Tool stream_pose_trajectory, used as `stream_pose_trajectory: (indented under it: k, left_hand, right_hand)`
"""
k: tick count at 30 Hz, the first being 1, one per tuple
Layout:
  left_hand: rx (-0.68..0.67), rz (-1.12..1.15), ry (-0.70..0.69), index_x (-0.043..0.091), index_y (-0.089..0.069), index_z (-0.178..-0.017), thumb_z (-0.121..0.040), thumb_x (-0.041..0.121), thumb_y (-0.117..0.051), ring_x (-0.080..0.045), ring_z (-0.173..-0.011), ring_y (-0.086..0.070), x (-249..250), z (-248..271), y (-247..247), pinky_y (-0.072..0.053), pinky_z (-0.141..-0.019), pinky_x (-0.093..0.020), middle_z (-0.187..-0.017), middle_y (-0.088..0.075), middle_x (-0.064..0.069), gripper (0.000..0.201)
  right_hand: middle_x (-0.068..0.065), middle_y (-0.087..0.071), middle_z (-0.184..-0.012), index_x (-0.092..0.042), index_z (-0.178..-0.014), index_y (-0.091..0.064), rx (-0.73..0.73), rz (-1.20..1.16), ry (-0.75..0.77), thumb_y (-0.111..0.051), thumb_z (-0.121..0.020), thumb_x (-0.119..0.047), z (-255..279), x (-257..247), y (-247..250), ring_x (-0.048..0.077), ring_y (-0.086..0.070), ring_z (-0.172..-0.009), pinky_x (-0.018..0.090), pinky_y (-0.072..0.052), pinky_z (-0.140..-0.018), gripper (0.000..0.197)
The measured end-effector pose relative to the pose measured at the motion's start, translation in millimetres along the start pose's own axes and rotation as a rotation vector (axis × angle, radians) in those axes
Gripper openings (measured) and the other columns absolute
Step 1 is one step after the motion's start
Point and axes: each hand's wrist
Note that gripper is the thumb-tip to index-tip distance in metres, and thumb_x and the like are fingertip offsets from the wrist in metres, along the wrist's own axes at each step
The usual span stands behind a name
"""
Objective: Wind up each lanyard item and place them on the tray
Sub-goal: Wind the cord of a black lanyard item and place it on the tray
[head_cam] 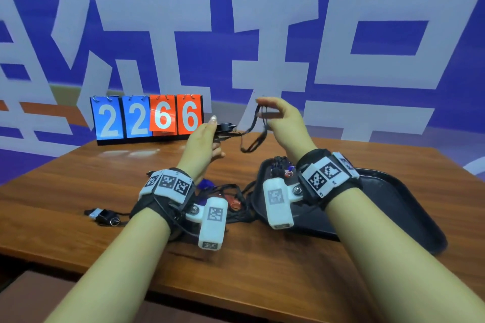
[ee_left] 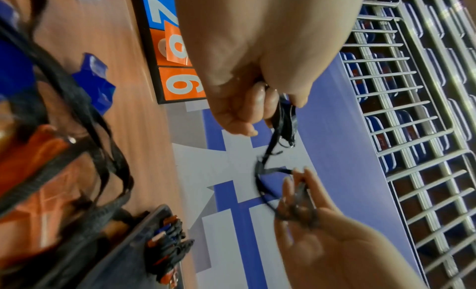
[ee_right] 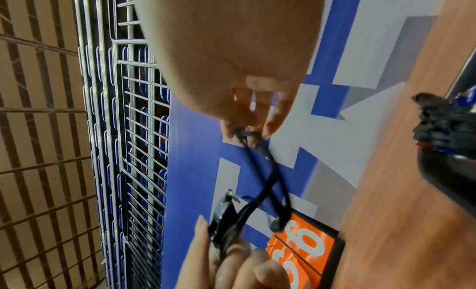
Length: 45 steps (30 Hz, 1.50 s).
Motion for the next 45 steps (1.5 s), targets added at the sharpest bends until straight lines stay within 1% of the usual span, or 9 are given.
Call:
stream_pose_trajectory:
  k: [5,11,15,18,23,27,30,38,45]
  left_hand:
    - [-0.132,-0.121,-0.054,0.017,-0.043,-0.080,-0.106,0.039,-0.036,-0.009,-0.044,-0.030,3,6,-22,-0.050,-0.074,-0.039,-0.052,-0.029,0.009,0.035]
    - [-0.240,-0.158,-0.055,0.009,-0.054,-0.093,-0.106,0.036,-0.037,-0.013,-0.043,-0.049,0,9,-54,-0.054,-0.082,-0.053,-0.054,-0.052,0.001,0.035]
    - [-0.208,-0.173,-0.083,0.004,-0.054,-0.099,-0.106,0.034,-0.039,-0.013,-0.043,-0.047,-13,7,-65,-0.051,-0.077,-0.059,-0.054,-0.053,0.001,0.035]
    - [-0.154,-0.276,-0.147,0.009,-0.058,-0.096,-0.105,0.035,-0.042,-0.009,-0.049,-0.042,-28,1,-63,-0.046,-0.065,-0.037,-0.066,-0.047,-0.002,0.032]
    - [-0.084,-0.430,-0.130,0.020,-0.069,-0.101,-0.101,0.048,-0.046,-0.012,-0.091,-0.054,-56,-17,-50,-0.041,-0.085,-0.020,-0.104,-0.057,-0.008,0.036]
    - [-0.058,-0.237,-0.036,0.009,-0.062,-0.096,-0.102,0.038,-0.050,-0.010,-0.057,-0.052,-64,-18,-51,-0.047,-0.062,-0.023,-0.070,-0.058,-0.003,0.032]
    - [-0.065,-0.121,0.047,0.012,-0.062,-0.095,-0.101,0.033,-0.054,-0.010,-0.054,-0.053,-70,-18,-54,-0.047,-0.059,-0.021,-0.068,-0.058,0.000,0.024]
    - [-0.025,0.082,0.083,0.016,-0.067,-0.087,-0.101,0.027,-0.055,-0.011,-0.063,-0.064,-48,-6,-56,-0.057,-0.073,-0.025,-0.072,-0.064,0.000,0.022]
    - [-0.162,0.165,0.275,0.010,-0.065,-0.113,-0.105,0.029,-0.046,-0.017,-0.090,-0.074,-55,2,-64,-0.057,-0.084,-0.029,-0.098,-0.077,-0.005,0.028]
  right_hand:
    - [0.016,-0.069,-0.084,-0.004,-0.076,-0.065,0.026,-0.003,-0.364,-0.023,-0.084,0.018,11,20,18,0.021,-0.065,-0.056,0.027,-0.056,-0.054,0.047]
    - [0.011,-0.062,-0.110,-0.006,-0.104,-0.069,-0.083,0.432,-0.336,-0.039,-0.088,0.008,15,25,40,0.019,-0.053,-0.081,0.013,-0.040,-0.054,0.037]
    - [0.003,-0.062,-0.115,-0.007,-0.118,-0.065,-0.356,0.137,-0.532,-0.047,-0.096,-0.009,19,28,41,0.022,-0.053,-0.105,0.035,-0.044,-0.084,0.029]
    - [0.002,-0.070,-0.091,-0.013,-0.085,-0.068,-0.275,-0.012,-0.368,-0.056,-0.089,-0.016,26,43,41,0.018,-0.064,-0.090,0.037,-0.044,-0.081,0.012]
    - [0.007,-0.071,-0.084,-0.008,-0.090,-0.061,-0.211,-0.017,-0.313,-0.051,-0.100,-0.014,21,66,37,0.005,-0.066,-0.066,0.017,-0.044,-0.058,0.016]
    - [0.005,-0.047,-0.062,-0.007,-0.084,-0.054,-0.162,-0.254,-0.424,-0.046,-0.103,-0.016,19,80,38,0.011,-0.047,-0.042,0.025,-0.050,-0.051,0.022]
    - [-0.002,-0.034,-0.056,-0.011,-0.084,-0.054,-0.123,-0.252,-0.428,-0.048,-0.102,-0.017,18,84,38,0.009,-0.027,-0.041,0.021,-0.034,-0.040,0.020]
    - [0.003,-0.065,-0.086,0.001,-0.127,-0.055,-0.022,-0.371,-0.208,-0.040,-0.101,0.001,22,70,52,0.009,-0.037,-0.053,0.019,-0.042,-0.054,0.030]
    - [0.007,-0.075,-0.105,-0.006,-0.104,-0.055,-0.022,-0.191,-0.036,-0.051,-0.100,-0.008,36,67,48,0.011,-0.041,-0.046,0.020,-0.043,-0.050,0.006]
Point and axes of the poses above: each hand's wrist, its own z-axis away from the middle knuckle, its own y-axis out of the back of the hand, x = y × z
